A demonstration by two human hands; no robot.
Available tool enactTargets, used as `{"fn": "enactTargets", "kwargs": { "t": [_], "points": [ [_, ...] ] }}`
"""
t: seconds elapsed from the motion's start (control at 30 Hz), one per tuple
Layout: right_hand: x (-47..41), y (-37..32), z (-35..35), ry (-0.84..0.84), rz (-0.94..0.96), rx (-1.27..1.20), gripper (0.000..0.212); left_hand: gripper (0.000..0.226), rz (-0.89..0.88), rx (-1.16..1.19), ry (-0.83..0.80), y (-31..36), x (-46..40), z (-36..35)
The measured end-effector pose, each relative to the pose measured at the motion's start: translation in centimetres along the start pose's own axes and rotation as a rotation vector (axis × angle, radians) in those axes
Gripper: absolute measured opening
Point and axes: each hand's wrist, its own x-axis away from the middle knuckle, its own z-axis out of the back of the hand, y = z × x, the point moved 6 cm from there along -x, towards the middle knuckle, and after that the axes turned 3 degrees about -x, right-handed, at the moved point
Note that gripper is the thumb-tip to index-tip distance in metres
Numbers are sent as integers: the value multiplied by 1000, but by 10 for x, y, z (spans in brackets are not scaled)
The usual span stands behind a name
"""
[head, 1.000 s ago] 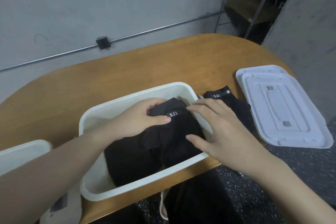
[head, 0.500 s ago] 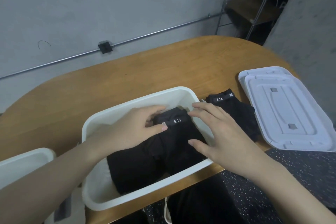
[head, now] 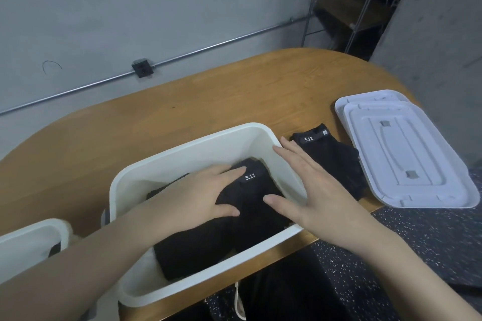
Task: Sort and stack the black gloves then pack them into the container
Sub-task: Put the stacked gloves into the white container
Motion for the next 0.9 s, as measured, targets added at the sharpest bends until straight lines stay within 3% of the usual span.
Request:
{"fn": "enactTargets", "kwargs": {
  "t": [0.1, 0.2, 0.27, 0.33, 0.4, 0.47, 0.57, 0.63, 0.77, 0.9],
  "points": [
    [6, 5, 14, 62, 14, -62, 69, 78, -24, -90, 61, 8, 6, 18],
    [13, 29, 33, 197, -25, -79, 56, 40, -114, -80, 320, 28, 9, 61],
    [15, 47, 44, 274, -61, -56, 53, 19, -184, 23, 486, 42, 8, 91],
    [15, 66, 50, 318, -100, -31, 49, 7, -233, 175, 504, 52, -7, 109],
    [12, 83, 53, 345, -133, -6, 45, 7, -258, 189, 433, 65, -39, 116],
    [6, 100, 54, 386, -159, 39, 43, 8, -221, 154, 262, 77, -82, 112],
    [-4, 121, 48, 460, -203, 72, 48, 46, -93, 5, -169, 92, -144, 86],
    [-8, 129, 40, 510, -208, 88, 50, 67, -44, -105, -352, 96, -179, 70],
    [-9, 140, 25, 586, -248, 58, 52, 92, 8, -111, -475, 92, -226, 44],
    [-5, 147, 7, 589, -278, 101, 59, 94, 52, 20, -510, 86, -244, 32]
  ]
}}
